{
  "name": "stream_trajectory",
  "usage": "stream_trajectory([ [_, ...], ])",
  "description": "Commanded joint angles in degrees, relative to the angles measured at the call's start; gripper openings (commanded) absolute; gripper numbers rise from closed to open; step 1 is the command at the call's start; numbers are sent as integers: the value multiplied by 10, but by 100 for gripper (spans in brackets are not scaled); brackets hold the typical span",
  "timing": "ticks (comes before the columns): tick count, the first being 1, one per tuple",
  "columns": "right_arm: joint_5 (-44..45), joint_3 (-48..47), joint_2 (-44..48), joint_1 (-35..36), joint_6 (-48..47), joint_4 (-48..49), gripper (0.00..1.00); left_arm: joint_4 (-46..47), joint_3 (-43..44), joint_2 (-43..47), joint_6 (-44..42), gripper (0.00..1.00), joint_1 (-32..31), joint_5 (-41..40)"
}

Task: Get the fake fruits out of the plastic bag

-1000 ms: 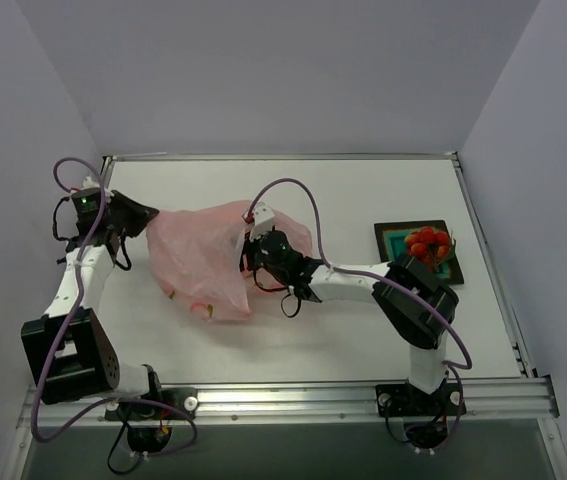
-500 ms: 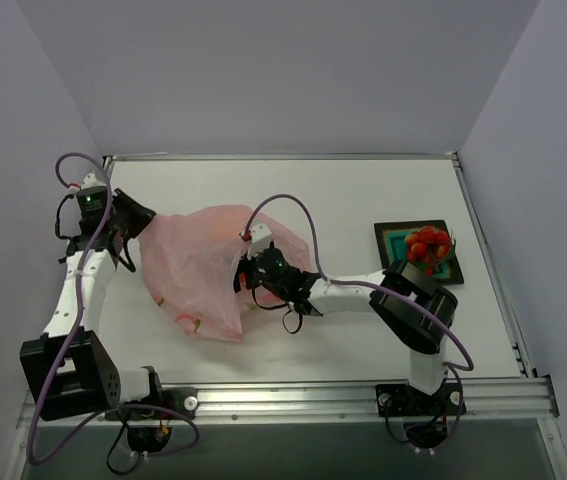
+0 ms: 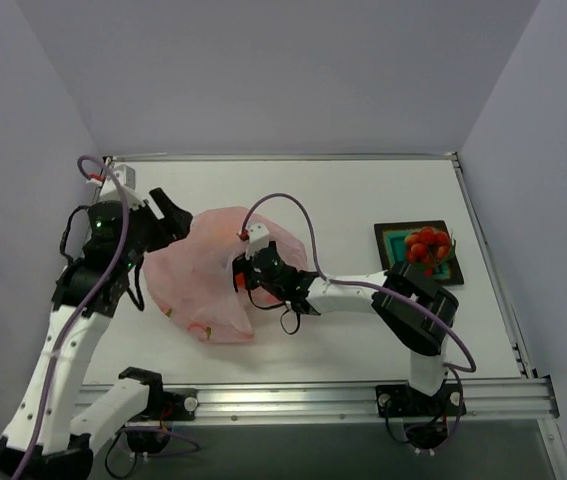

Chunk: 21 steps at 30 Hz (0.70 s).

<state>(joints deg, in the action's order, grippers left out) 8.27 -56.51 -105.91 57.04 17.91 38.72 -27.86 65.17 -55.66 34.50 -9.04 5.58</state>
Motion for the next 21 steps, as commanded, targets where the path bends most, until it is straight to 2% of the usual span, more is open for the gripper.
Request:
stream_trajectory([
  [1, 21, -43, -5, -2, 1, -29, 96, -142, -24, 99, -26, 66, -46, -91],
  [2, 28, -43, -8, 0, 4, -29, 100, -189, -30, 117, -21, 62, -71, -94],
  [4, 30, -39, -11, -2, 9, -28, 100, -230, -38, 167, -18, 62, -89, -107],
  [7, 28, -41, -22, -3, 13, -33, 100, -303, -22, 201, -38, 67, -96, -142],
  [9, 22, -45, -32, -5, 18, -33, 100, -329, 7, 189, -59, 70, -96, -103],
  [11, 29, -48, -36, -7, 26, -37, 100, -331, 15, 178, -59, 72, -96, -6],
  [14, 34, -48, -40, -10, 34, -41, 100, -315, 1, 185, -44, 76, -97, 83],
  [21, 22, -59, -63, -18, 49, -43, 100, -324, -48, 216, -37, 86, -97, 164],
])
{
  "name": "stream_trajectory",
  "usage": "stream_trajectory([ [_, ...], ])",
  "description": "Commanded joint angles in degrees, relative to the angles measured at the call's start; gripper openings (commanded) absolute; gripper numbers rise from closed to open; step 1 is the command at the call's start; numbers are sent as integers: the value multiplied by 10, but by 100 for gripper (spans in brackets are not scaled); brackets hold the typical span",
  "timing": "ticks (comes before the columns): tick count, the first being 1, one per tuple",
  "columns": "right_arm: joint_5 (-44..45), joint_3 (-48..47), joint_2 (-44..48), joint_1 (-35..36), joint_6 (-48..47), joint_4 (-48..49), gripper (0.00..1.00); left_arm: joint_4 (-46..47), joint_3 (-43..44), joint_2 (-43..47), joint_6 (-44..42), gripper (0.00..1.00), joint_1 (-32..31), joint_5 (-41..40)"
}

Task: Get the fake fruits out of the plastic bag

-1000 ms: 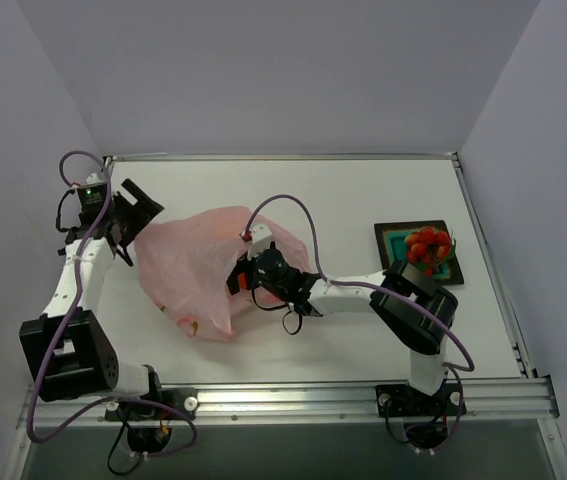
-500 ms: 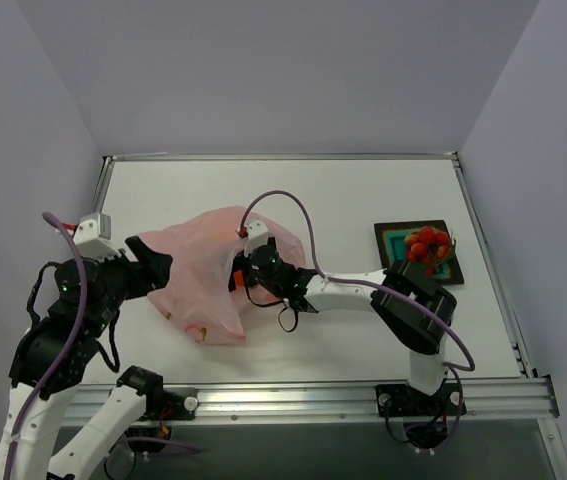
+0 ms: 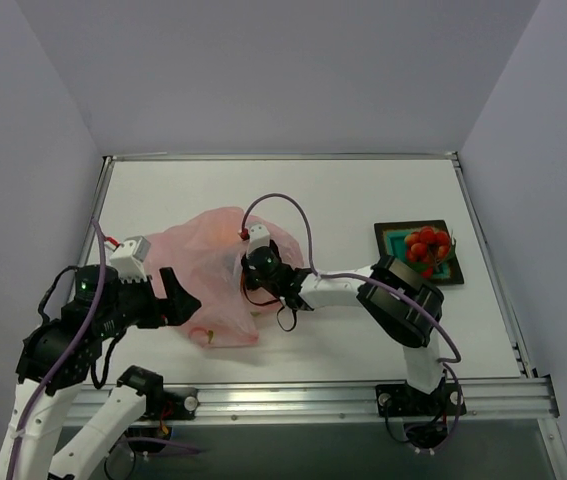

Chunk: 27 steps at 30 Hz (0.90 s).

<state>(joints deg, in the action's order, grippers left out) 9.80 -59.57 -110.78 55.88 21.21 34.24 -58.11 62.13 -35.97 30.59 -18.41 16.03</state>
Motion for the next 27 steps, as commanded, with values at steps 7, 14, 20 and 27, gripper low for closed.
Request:
stream_trajectory([
  [7, -44, -44, -39, -28, 23, 35, 100, 71, -155, 43, 43, 91, -31, 60],
  [14, -64, -66, -62, -20, 8, 40, 93, 148, -134, -12, 63, 97, -147, -36],
  [20, -37, -60, -54, -22, -5, 39, 53, 223, -143, -119, 144, 98, -382, -244],
  [27, -49, -61, -51, -19, 0, 46, 35, 233, -121, -137, 194, 98, -480, -412],
])
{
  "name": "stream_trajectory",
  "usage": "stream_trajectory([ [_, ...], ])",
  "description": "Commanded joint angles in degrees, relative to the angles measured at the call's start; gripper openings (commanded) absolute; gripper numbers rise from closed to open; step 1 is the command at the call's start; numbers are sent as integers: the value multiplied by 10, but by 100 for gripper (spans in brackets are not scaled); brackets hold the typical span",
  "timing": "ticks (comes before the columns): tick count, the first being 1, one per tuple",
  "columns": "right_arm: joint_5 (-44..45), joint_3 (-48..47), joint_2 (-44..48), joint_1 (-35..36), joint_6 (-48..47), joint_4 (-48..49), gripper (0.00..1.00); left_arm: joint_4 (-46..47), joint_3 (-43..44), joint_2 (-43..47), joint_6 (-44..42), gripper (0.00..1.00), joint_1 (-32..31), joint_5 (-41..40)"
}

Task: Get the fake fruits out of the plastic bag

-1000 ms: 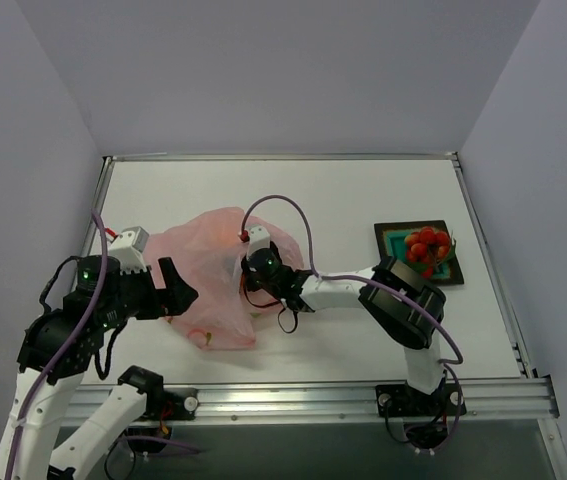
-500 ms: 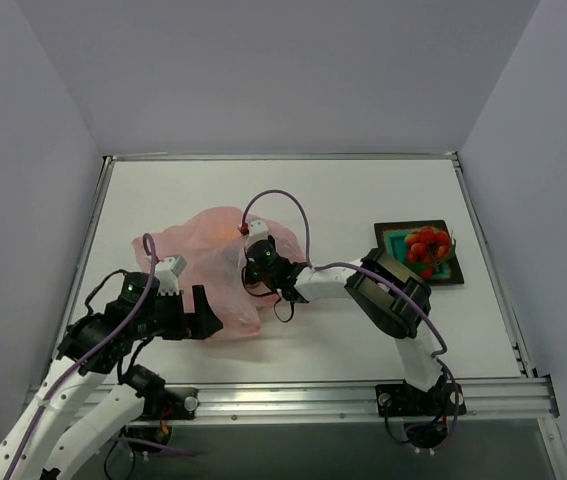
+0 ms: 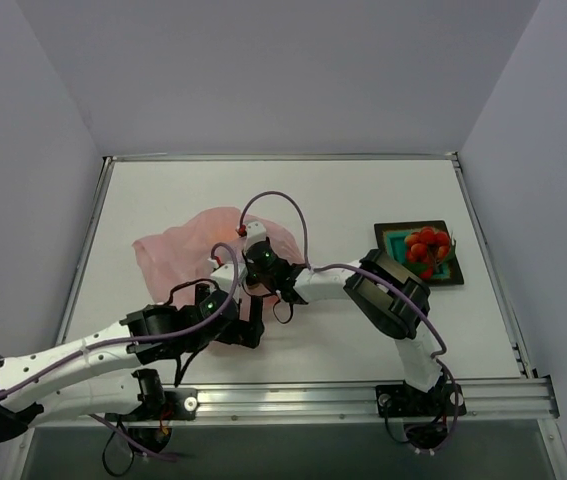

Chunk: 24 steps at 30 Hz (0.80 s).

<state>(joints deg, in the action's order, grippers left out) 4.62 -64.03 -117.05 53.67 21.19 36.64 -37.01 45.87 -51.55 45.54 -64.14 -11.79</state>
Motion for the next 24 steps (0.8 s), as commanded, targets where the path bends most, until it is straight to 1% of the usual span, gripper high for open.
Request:
stream_trajectory([
  [1, 2, -15, 13, 2, 2, 24, 32, 23, 33, 21, 66, 98, -36, -155],
  [2, 2, -14, 15, 3, 3, 26, 30, 24, 28, 18, 79, 99, -66, -179],
  [3, 0, -12, 16, 3, 6, 31, 27, 26, 21, 18, 91, 99, -81, -202],
  [4, -1, -11, 17, 4, 8, 32, 22, 57, 3, 16, 100, 100, -92, -229],
  [6, -2, -10, 17, 5, 10, 32, 20, 101, -21, 14, 101, 100, -107, -234],
  [7, -2, -9, 18, 5, 10, 32, 20, 146, -32, 11, 100, 94, -107, -233],
  [9, -1, -5, 25, 6, 10, 32, 19, 167, -56, 6, 106, 86, -107, -241],
  [10, -1, 0, 29, 7, 10, 32, 19, 174, -60, 7, 109, 82, -107, -259],
  [11, -1, 5, 36, 6, 10, 32, 19, 173, -65, 7, 108, 80, -107, -273],
  [13, -1, 14, 43, 7, 11, 33, 19, 151, -60, 12, 98, 70, -107, -296],
  [14, -4, 17, 51, 6, 12, 34, 19, 143, -56, 13, 95, 68, -107, -316],
  [16, -14, 22, 55, 7, 14, 35, 19, 119, -44, 9, 88, 69, -107, -330],
  [17, -16, 22, 59, 7, 17, 36, 19, 108, -39, -4, 89, 72, -107, -336],
  [18, -18, 23, 60, 8, 18, 38, 19, 89, -26, -13, 91, 80, -107, -341],
  [20, -22, 23, 60, 8, 19, 38, 19, 82, -18, -40, 99, 84, -107, -343],
  [22, -24, 22, 59, 11, 20, 38, 19, 80, -17, -64, 104, 85, -107, -350],
  [24, -29, 22, 60, 13, 20, 37, 19, 93, -19, -76, 101, 81, -107, -360],
])
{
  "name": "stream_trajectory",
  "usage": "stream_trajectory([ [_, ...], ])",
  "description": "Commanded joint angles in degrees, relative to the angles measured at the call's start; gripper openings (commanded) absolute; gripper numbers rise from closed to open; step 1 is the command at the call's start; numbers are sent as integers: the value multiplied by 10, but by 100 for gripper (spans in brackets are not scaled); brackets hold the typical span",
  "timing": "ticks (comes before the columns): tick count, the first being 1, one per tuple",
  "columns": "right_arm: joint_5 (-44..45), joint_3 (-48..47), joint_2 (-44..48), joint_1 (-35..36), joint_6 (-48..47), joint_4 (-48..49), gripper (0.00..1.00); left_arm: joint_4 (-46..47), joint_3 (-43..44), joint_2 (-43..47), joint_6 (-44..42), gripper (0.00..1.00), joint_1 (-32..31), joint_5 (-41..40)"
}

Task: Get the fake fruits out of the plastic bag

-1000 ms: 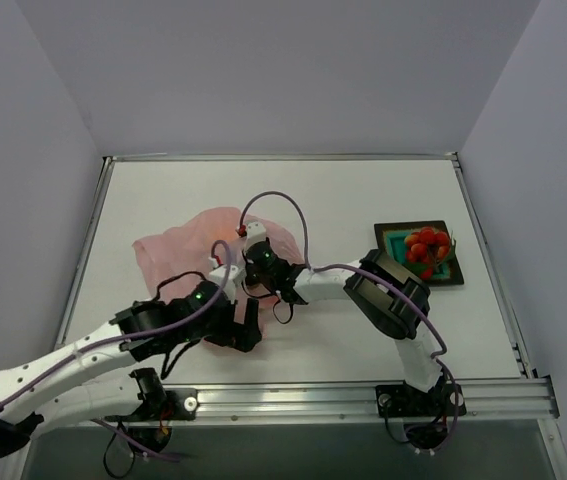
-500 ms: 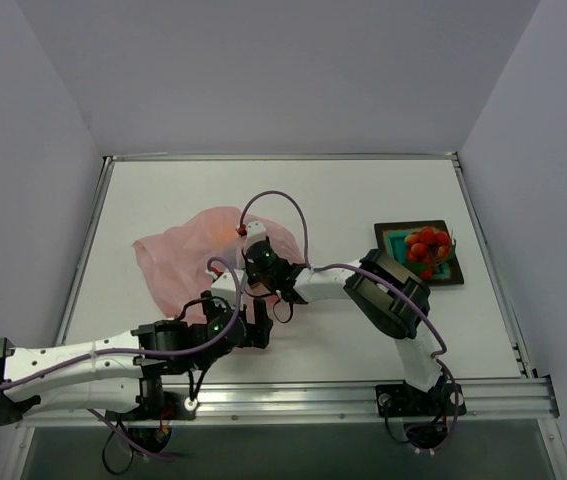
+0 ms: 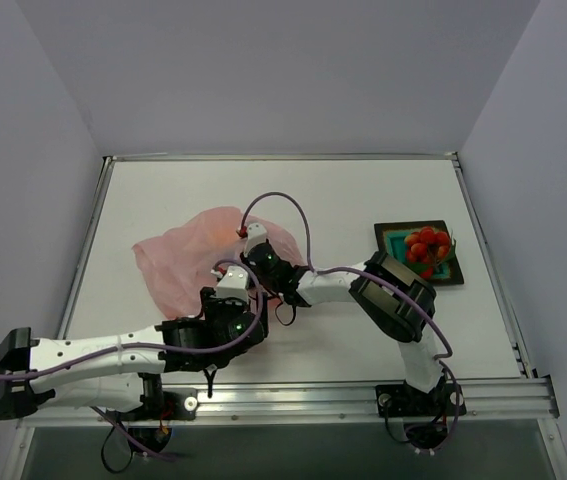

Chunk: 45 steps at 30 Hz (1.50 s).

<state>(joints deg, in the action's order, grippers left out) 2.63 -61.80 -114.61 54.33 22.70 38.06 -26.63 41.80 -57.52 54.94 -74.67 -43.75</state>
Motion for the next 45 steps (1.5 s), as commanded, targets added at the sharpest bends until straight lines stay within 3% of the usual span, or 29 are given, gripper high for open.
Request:
stream_trajectory([
  [1, -10, 1, 37, 5, 6, 23, 19, -4, 19, -28, -4, 79, 1, -42],
  [3, -13, 1, 38, 5, 6, 22, 19, -1, 23, -37, -17, 74, 1, -42],
  [5, -13, 2, 39, 5, 7, 23, 19, -16, 33, -50, -19, 58, 1, -53],
  [7, -15, 3, 40, 6, 7, 25, 19, -38, 35, -49, -18, 49, 1, -70],
  [8, -17, 4, 40, 5, 7, 26, 19, -42, 35, -46, -19, 38, 1, -76],
  [10, -20, 9, 46, 6, 9, 30, 18, -59, 30, -40, -19, 26, 2, -99],
  [12, -20, 13, 51, 5, 10, 33, 18, -79, 25, -35, -25, 6, 22, -106],
  [13, -20, 17, 56, 5, 10, 33, 18, -83, 24, -22, -31, 3, 34, -107],
  [16, -20, 33, 75, 7, 9, 34, 18, -48, 11, 40, -83, 2, 83, -88],
  [23, -51, 98, 129, 24, -16, 48, 18, 76, -58, 151, -139, 2, 226, 90],
  [30, -11, 176, 203, 52, -42, 104, 14, 117, -102, 186, -113, 2, 245, 147],
  [34, -3, 192, 265, 58, -59, 86, 14, 122, -107, 192, -107, 2, 259, 156],
  [42, -78, 215, 329, 25, -25, 139, 14, 149, -118, 199, -99, 2, 270, 134],
  [45, -195, 218, 298, -40, 51, 205, 14, 134, -118, 204, -97, 2, 276, 126],
])
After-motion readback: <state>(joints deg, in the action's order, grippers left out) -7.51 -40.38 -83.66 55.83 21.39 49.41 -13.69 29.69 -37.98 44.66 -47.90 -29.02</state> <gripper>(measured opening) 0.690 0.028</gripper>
